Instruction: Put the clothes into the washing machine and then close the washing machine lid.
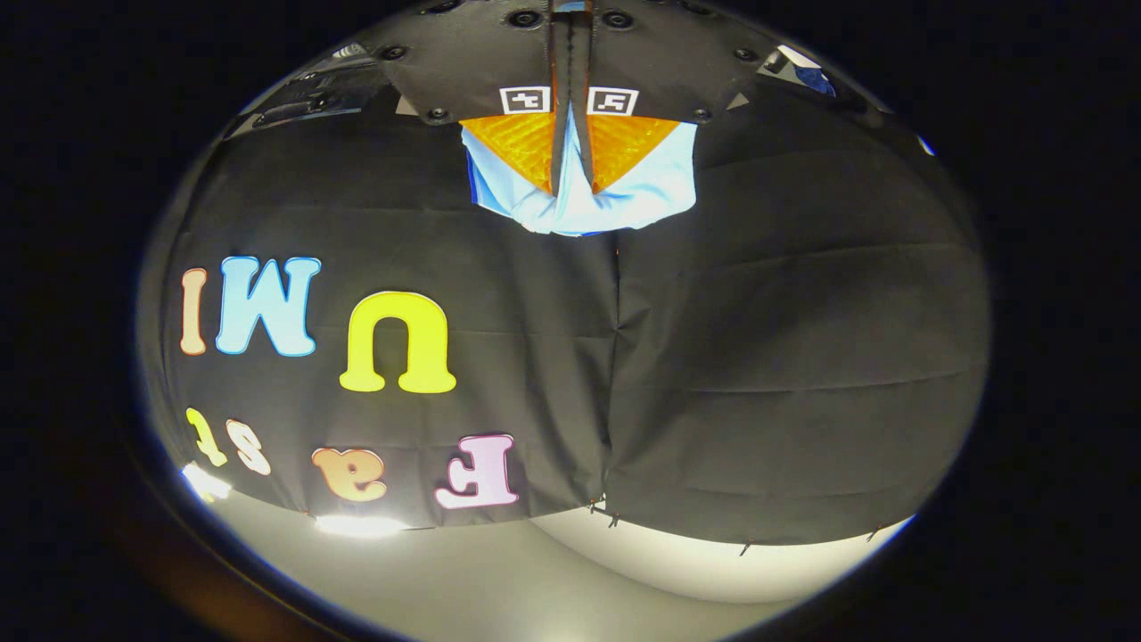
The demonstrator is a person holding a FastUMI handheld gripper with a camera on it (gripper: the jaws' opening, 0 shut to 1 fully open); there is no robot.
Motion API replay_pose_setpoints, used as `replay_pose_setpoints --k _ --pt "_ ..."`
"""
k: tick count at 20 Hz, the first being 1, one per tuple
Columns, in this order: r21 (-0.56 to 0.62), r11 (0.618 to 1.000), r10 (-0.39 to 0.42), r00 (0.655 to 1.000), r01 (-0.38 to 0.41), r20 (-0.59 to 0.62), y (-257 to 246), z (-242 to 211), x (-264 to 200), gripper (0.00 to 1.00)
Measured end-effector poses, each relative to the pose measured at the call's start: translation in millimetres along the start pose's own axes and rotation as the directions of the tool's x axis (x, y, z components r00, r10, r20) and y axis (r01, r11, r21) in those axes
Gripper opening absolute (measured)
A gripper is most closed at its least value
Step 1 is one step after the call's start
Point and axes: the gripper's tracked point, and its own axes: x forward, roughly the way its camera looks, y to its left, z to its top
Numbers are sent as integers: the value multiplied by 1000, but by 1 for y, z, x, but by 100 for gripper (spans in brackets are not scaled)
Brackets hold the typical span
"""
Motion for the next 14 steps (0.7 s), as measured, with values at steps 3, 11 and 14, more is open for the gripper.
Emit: replay_pose_setpoints --k 3,11,14 --pt "-4 1000 -10 1000 10 -2 -8 -1 -5 1" --pt "-5 999 -54 999 54 -2 -48 -5 -19 1" --pt "-3 997 -74 997 74 -2 -70 -7 -28 1"
